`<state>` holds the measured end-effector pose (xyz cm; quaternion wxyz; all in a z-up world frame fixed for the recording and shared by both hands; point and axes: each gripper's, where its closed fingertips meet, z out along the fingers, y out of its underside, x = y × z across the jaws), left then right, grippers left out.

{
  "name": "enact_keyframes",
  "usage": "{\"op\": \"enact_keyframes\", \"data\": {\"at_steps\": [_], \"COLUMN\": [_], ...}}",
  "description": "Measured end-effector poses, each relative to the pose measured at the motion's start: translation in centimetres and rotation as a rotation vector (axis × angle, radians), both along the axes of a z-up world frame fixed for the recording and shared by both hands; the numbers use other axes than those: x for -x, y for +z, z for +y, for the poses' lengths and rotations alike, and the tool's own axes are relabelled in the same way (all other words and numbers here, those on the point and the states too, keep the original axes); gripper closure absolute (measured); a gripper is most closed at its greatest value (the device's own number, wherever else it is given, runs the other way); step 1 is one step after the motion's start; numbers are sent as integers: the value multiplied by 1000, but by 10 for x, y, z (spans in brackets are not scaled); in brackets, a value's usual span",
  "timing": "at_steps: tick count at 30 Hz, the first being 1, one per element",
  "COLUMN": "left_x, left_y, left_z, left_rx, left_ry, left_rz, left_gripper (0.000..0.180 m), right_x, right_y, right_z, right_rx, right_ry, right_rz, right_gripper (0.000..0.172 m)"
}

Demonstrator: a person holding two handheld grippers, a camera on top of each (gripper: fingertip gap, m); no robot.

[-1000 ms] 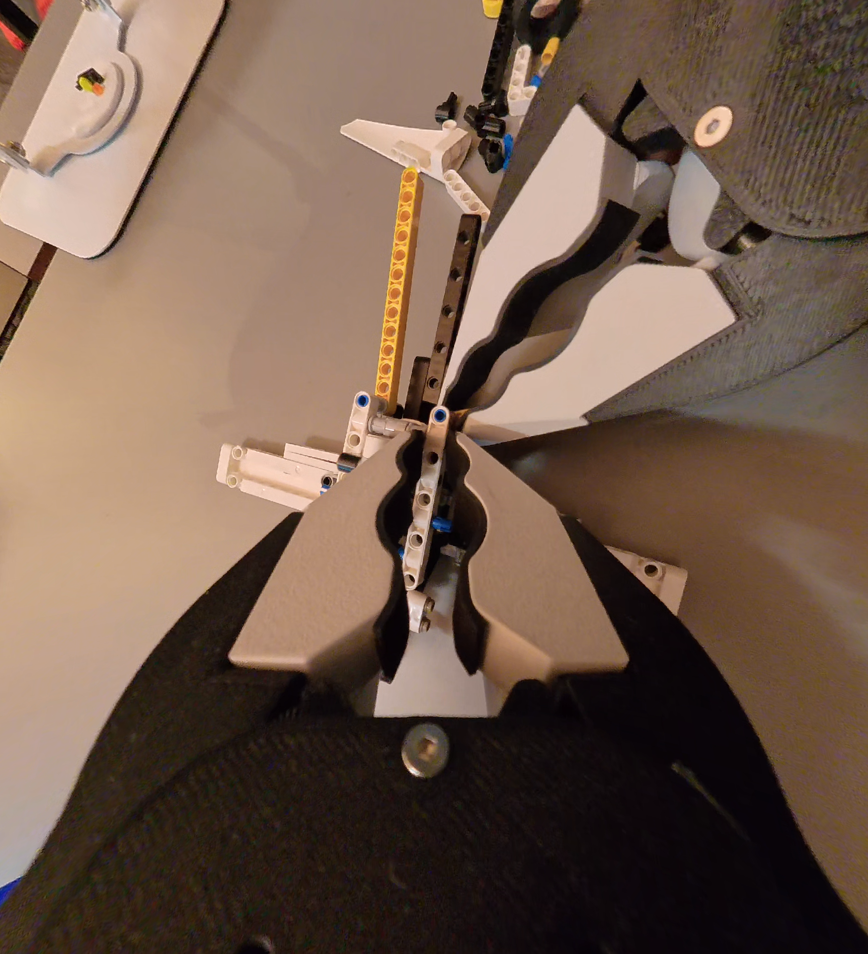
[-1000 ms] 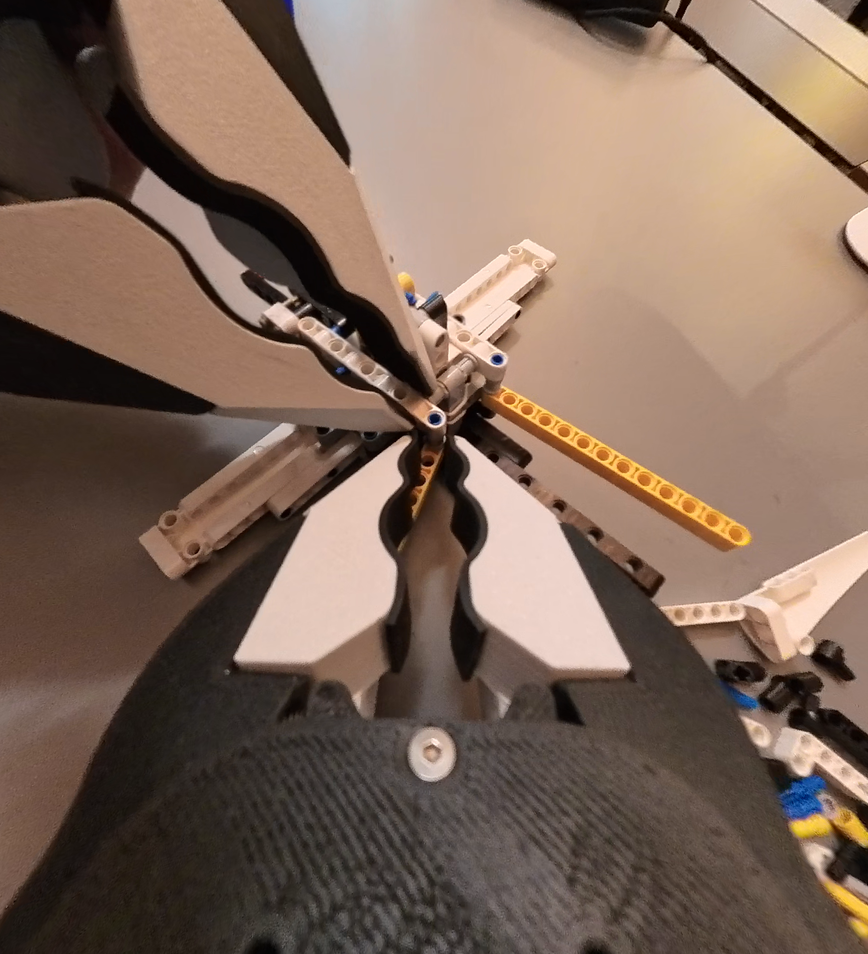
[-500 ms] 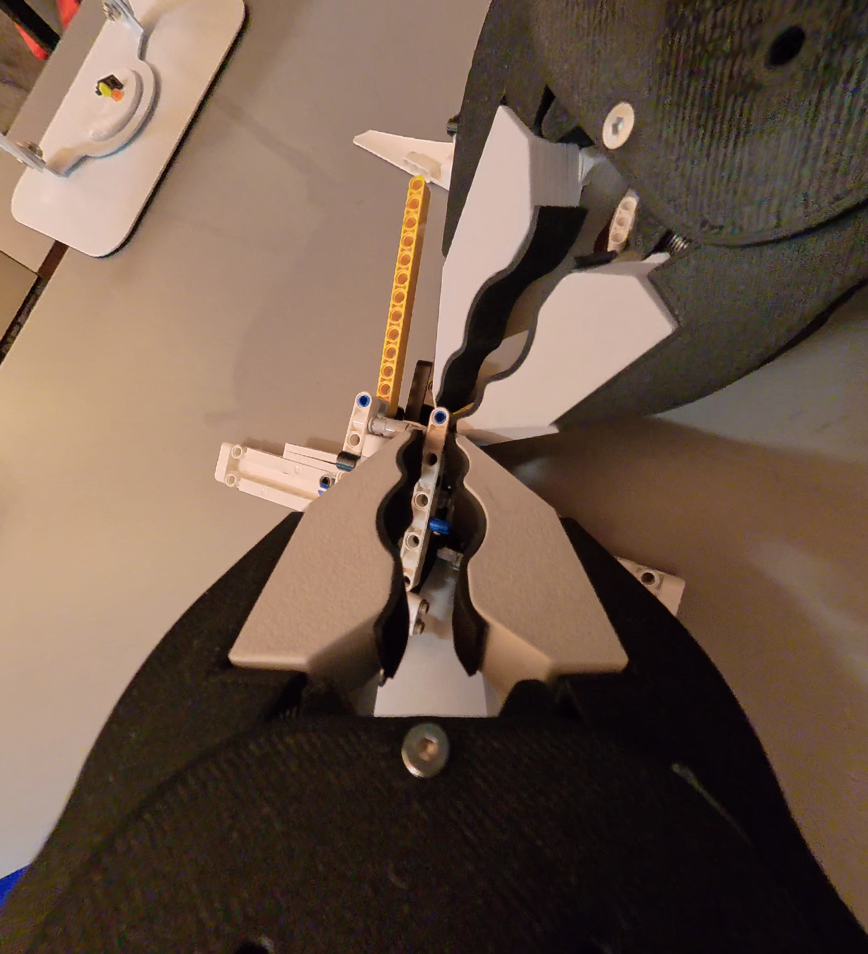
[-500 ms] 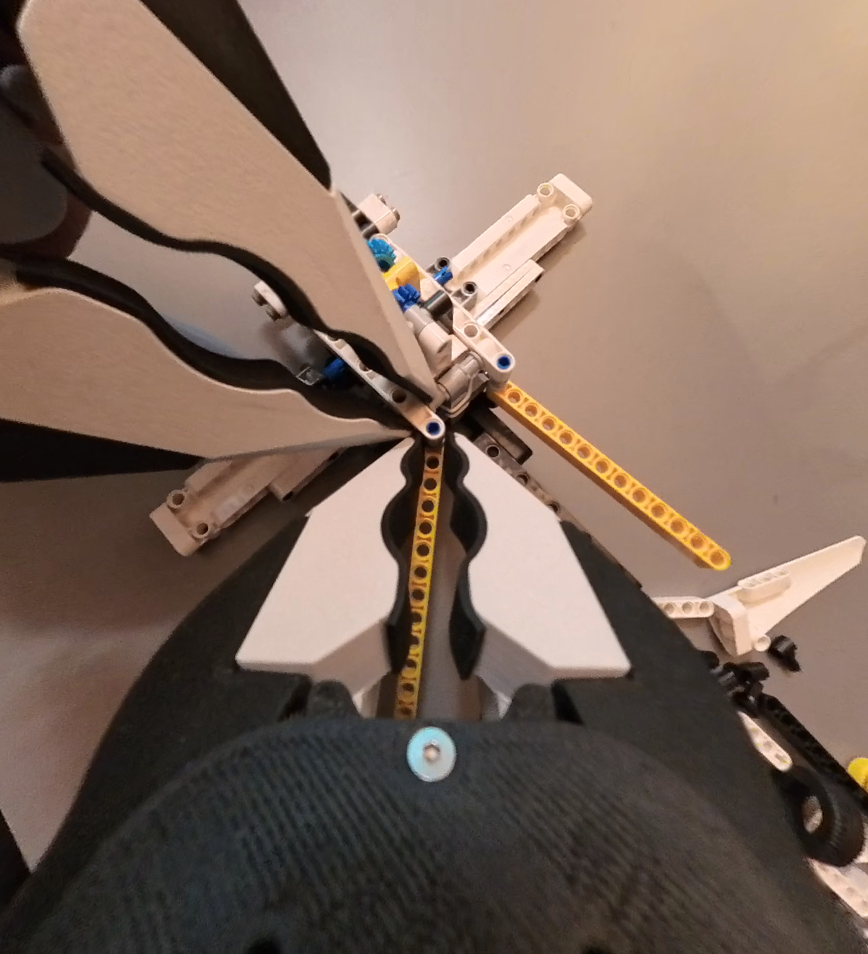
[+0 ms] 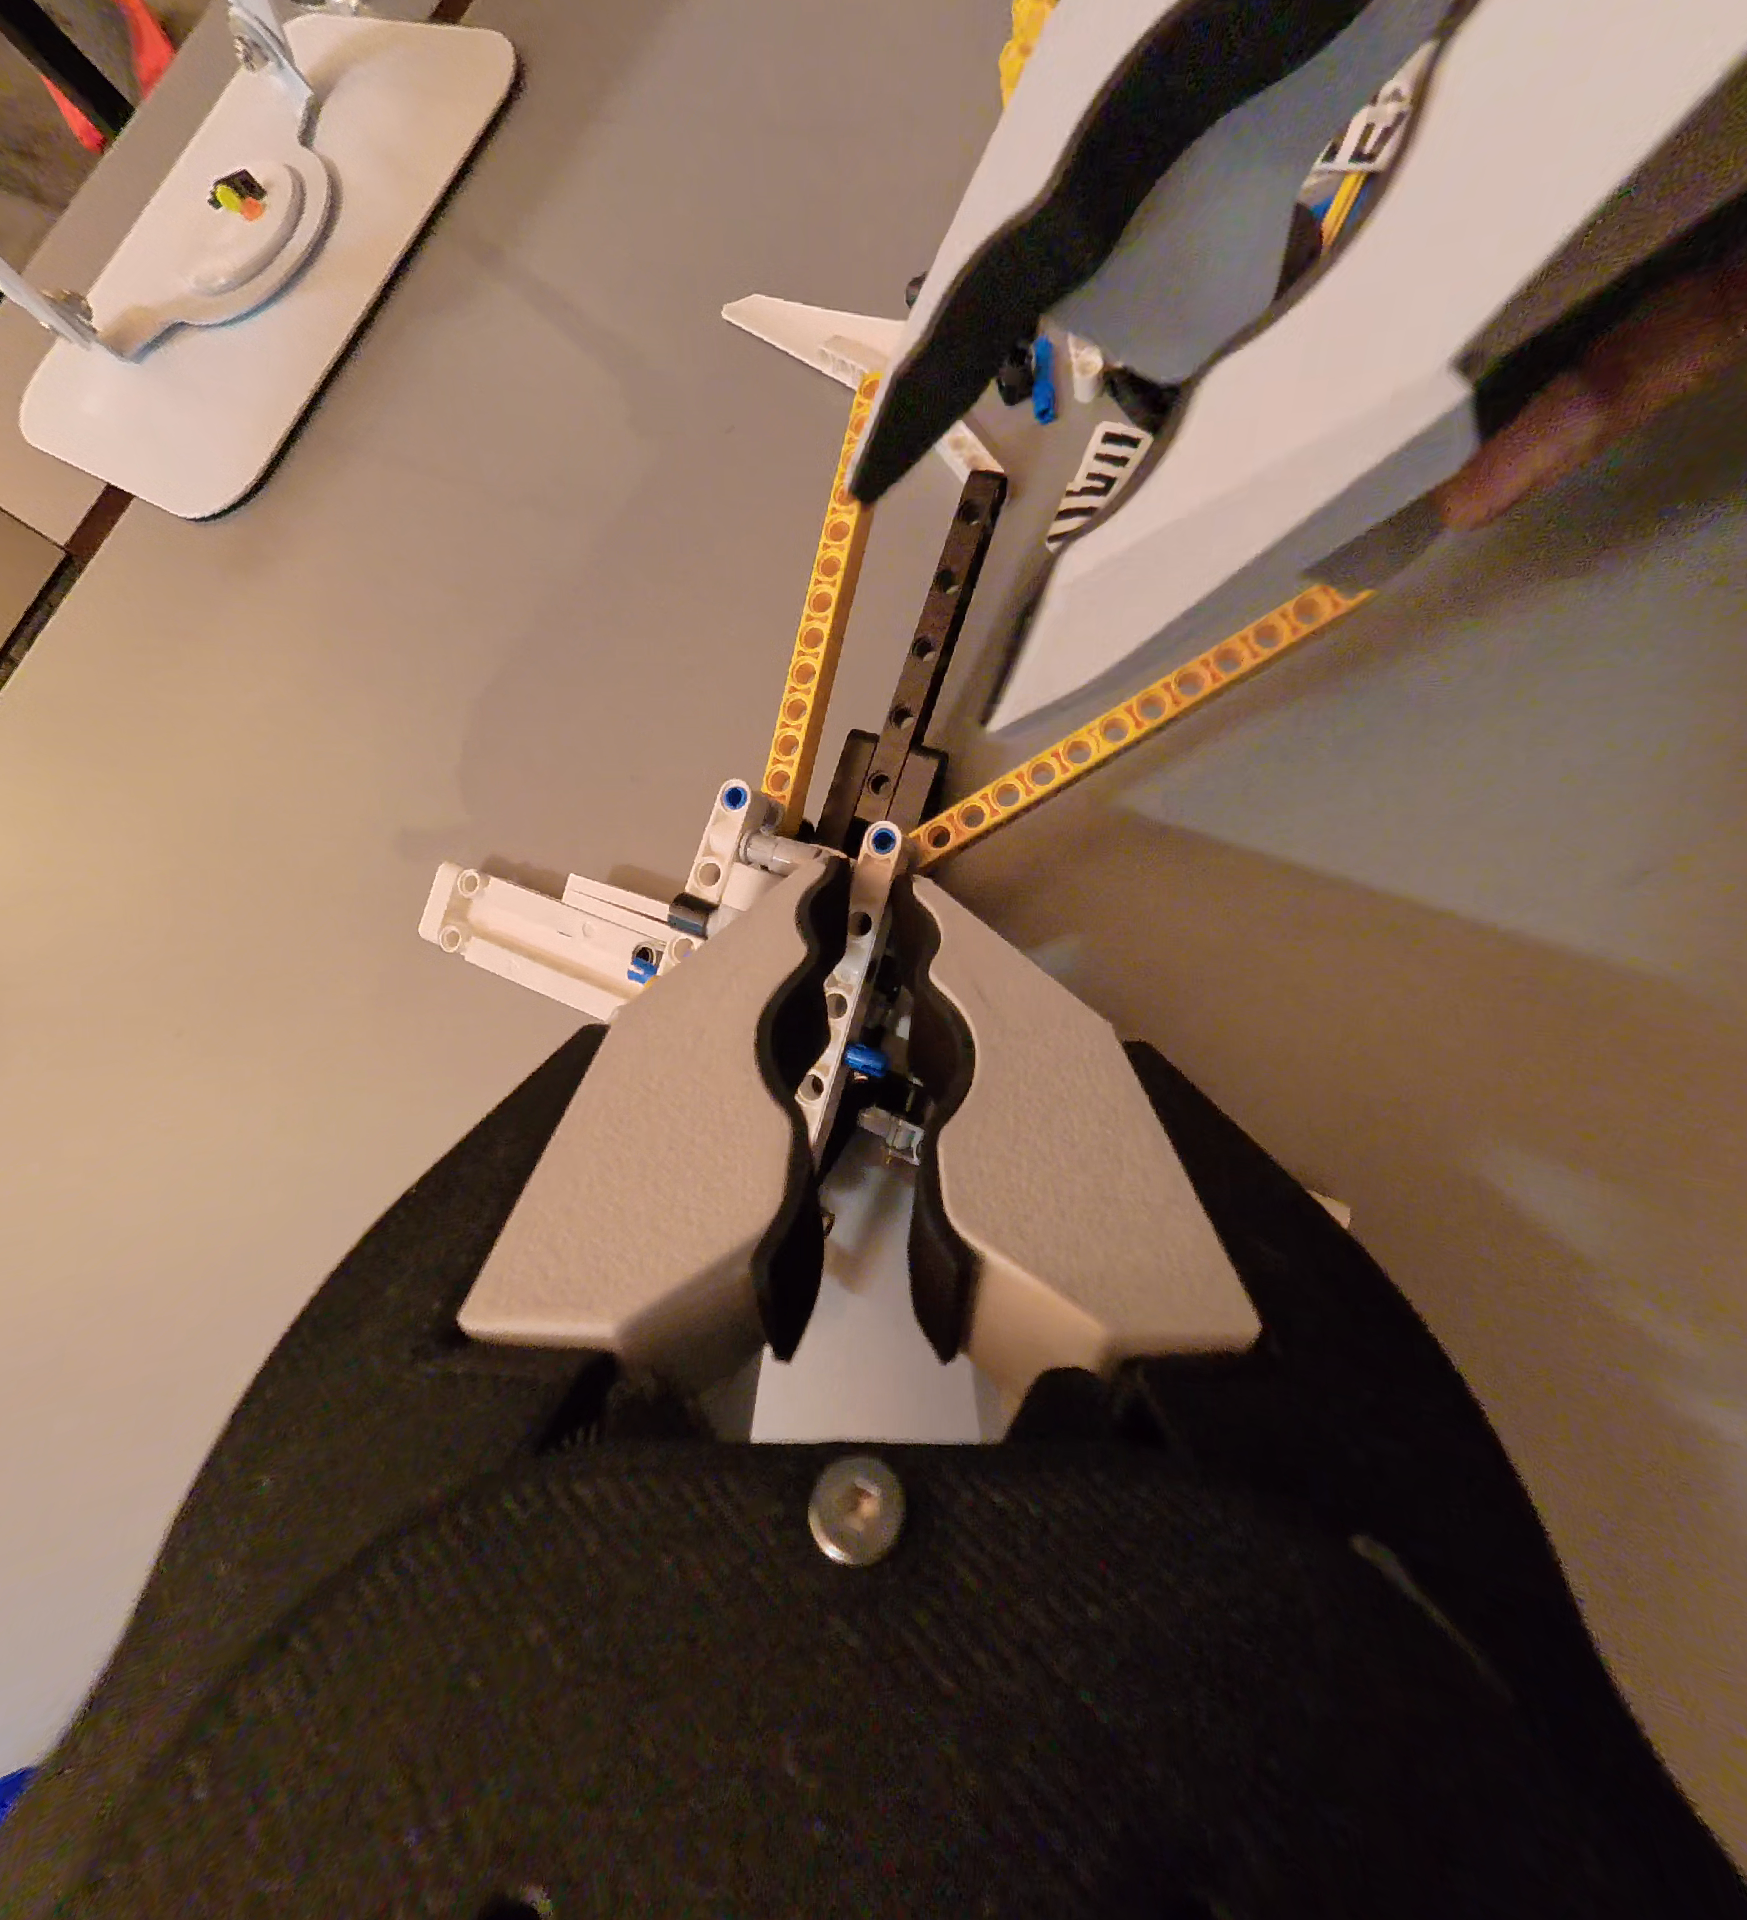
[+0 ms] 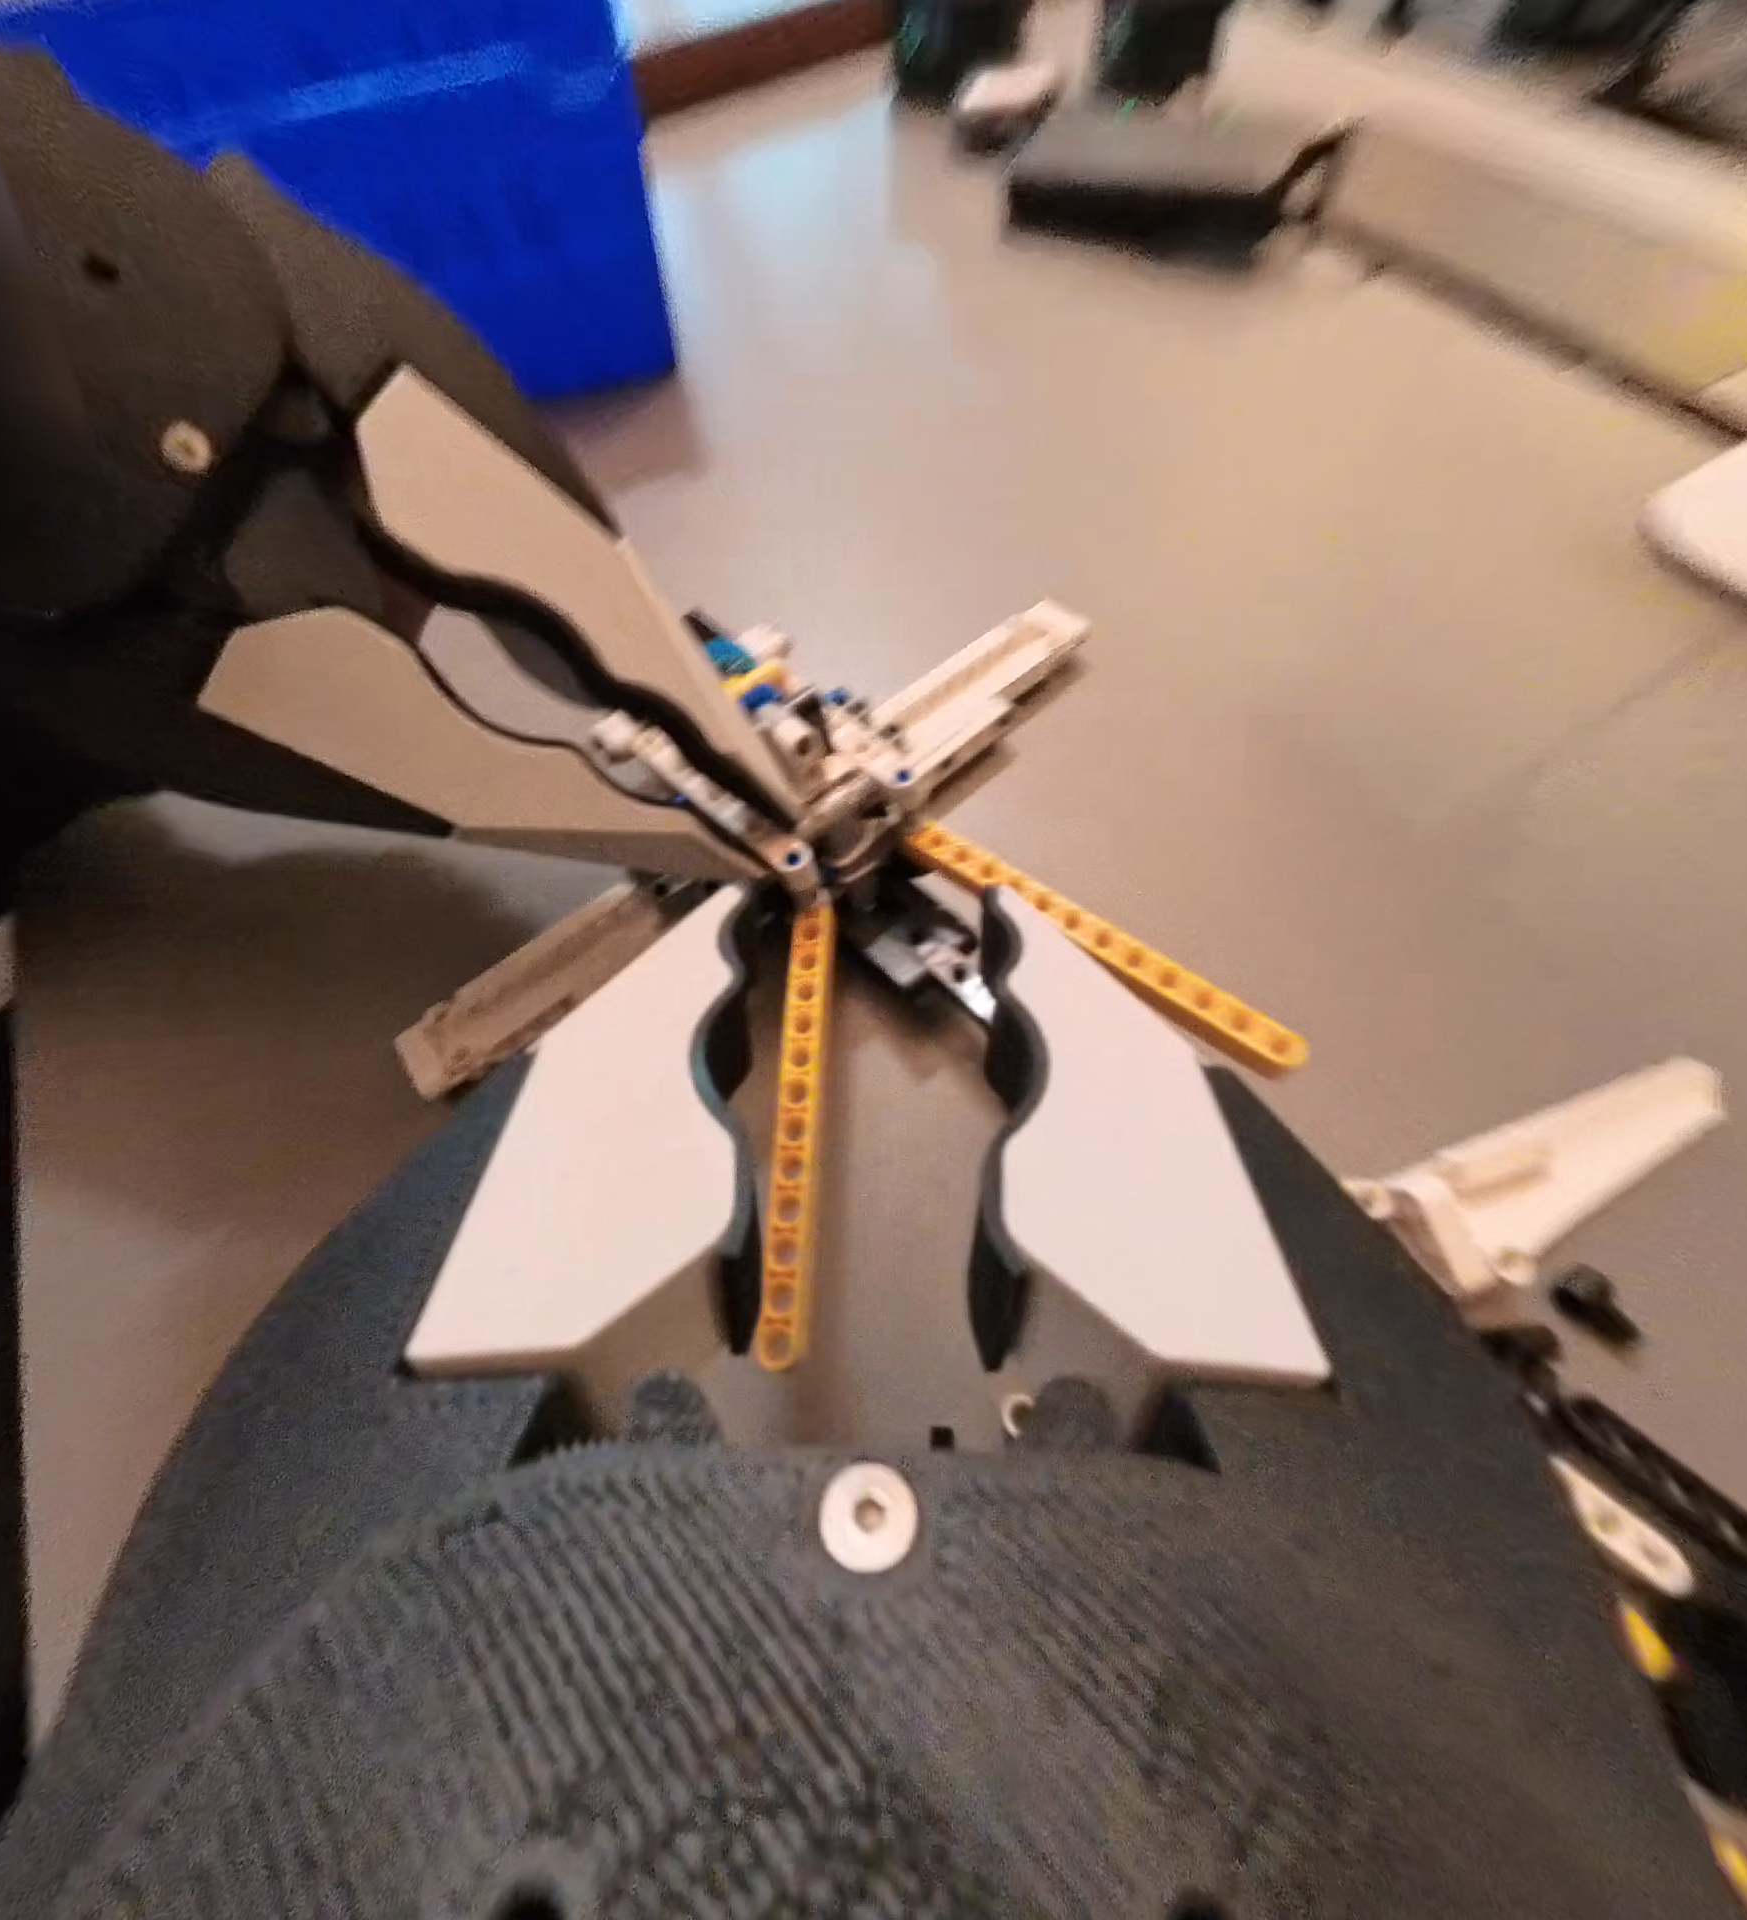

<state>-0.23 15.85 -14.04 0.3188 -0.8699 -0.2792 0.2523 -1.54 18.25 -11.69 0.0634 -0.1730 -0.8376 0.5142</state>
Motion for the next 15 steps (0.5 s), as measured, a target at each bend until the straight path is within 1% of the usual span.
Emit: {"op": "enact_keyframes", "data": {"at_steps": [1,3,5,6,7,10,11,12,15], "left_x": [0,1,2,2,3,3,3,3,4], "left_y": [0,0,0,0,0,0,0,0,0], "left_z": [0,0,1,2,2,3,3,3,4], "left_rx": [-2,-13,-36,-49,-63,-94,-97,-100,-115], "left_ry": [-1,-2,-2,-4,-7,-9,-10,-10,-13], "left_rz": [-4,-14,-24,-28,-31,-51,-54,-54,-49], "left_gripper": [174,174,174,174,174,174,174,174,175], "right_x": [3,-2,-10,-13,-15,-5,-1,0,-1], "right_y": [2,-5,-12,-14,-16,-22,-25,-28,-36], "right_z": [6,8,0,-5,-10,-16,-16,-17,-20], "right_rx": [20,-12,-51,-67,-86,-188,-226,-254,-295], "right_ry": [-34,-38,-23,-9,6,-10,-15,-12,4], "right_rz": [38,94,143,169,199,307,326,325,259], "right_gripper": [121,106,91,86,92,135,144,148,150]}}
